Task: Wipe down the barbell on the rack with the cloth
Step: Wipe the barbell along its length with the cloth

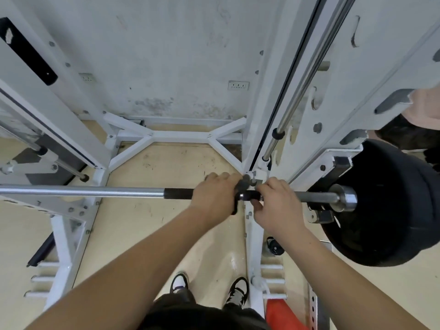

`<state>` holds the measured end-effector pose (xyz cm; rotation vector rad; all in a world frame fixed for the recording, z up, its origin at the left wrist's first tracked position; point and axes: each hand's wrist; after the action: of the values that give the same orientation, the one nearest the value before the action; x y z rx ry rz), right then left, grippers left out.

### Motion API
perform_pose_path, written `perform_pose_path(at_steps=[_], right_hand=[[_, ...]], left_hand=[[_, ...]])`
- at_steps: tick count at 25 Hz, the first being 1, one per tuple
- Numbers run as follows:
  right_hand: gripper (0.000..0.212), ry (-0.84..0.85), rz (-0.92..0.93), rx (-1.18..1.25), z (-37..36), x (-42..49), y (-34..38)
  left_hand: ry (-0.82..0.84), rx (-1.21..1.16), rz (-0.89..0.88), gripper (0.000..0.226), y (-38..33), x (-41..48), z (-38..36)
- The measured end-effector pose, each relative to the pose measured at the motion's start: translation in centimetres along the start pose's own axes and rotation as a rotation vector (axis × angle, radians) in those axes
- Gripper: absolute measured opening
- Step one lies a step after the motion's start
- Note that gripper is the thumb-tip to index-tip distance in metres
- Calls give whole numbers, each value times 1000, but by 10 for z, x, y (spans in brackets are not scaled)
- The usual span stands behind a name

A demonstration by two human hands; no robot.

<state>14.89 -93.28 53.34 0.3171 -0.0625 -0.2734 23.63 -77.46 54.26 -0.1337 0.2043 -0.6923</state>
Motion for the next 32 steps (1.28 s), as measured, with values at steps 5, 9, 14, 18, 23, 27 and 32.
perform_pose_path(at_steps=[5,9,14,18,23,27,32], right_hand=[[16,-76,-19,-28,-21,-1,28],[12,-92,-72,-39,-17,6,29],[16,-90,-128,108,-18,-6,32],[12,-232,-81,187,-12,-28,15],[23,-238,-221,30,8,-55,-51],[21,-181,-159,-75,12,-65,-73],[44,-186,-128,-44,12,-64,-106]], left_hand=[[-39,44,273,19,69,-22,12],[-76,-38,-34,23,51,-27,4],[-8,61,343,16,105,-31,20],[-175,54,-67,28,33,-29,-10],[-17,13,205,22,21,7,-2],[-50,-26,-149,30,-74,22,-11],[158,-27,17,22,-49,55,0]])
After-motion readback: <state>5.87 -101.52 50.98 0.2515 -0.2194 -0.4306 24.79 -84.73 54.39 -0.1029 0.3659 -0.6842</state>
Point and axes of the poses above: each hand's wrist, its own x-axis towards the middle knuckle, its own z-axis out of the back of the hand, y = z × x, and after that the axes turned 6 degrees about x, right-handed
